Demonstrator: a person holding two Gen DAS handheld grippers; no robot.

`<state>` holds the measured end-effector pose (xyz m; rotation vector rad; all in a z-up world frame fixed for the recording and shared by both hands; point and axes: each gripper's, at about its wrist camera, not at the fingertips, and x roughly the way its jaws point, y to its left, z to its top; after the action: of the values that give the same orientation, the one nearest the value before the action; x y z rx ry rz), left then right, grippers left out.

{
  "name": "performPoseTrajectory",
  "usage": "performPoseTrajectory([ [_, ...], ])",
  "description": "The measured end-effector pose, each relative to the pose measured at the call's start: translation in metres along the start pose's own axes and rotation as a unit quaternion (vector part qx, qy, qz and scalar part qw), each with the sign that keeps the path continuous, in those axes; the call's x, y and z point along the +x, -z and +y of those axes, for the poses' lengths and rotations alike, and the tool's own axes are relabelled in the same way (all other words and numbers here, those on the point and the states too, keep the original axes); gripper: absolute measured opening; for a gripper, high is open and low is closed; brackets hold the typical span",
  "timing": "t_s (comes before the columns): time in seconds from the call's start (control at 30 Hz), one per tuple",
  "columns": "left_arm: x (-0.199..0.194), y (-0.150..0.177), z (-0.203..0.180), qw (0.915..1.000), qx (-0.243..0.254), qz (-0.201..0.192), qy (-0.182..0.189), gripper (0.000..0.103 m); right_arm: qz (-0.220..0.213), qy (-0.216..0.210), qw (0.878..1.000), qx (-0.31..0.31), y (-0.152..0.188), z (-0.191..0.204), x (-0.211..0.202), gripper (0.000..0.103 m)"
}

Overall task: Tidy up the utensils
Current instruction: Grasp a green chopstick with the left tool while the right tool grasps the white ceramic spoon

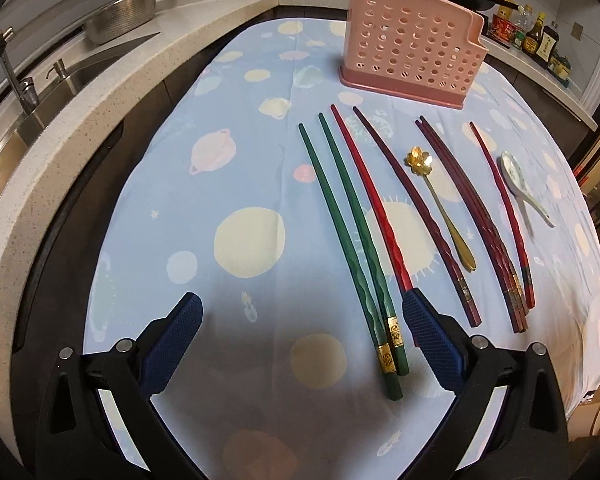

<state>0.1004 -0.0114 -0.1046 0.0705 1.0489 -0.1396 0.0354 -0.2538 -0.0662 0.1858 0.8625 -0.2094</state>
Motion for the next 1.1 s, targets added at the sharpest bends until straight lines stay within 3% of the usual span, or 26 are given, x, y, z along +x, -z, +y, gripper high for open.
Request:
performPoseTrajectory([
  [0.37,0.004,0.035,-0.008,0.9987,0.043,0.027,0.000,0.094,0.014,-0.001,1.000,0.006,0.009,0.001,0.004,0.096],
  [0.6,0.010,0.037,0.011,0.9989,0.020,0.037,-0.023,0.093,0.016,-0.002,1.000,0.004,0.010,0.001,0.005,0.096],
  [0.7,0.003,0.034,0.012,0.9994,0.010,0.031,-0.009,0.093,0.014,-0.001,1.000,0.003,0.010,0.001,0.004,0.096],
  [0.83,-0.006,0.028,-0.004,0.9993,0.034,0.014,0.000,0.094,0.012,-0.002,1.000,0.006,0.008,0.000,0.003,0.096],
  [1.1,0.008,0.039,-0.005,0.9987,0.039,0.033,-0.007,0.094,0.013,-0.001,1.000,0.002,0.008,0.001,0.005,0.096],
])
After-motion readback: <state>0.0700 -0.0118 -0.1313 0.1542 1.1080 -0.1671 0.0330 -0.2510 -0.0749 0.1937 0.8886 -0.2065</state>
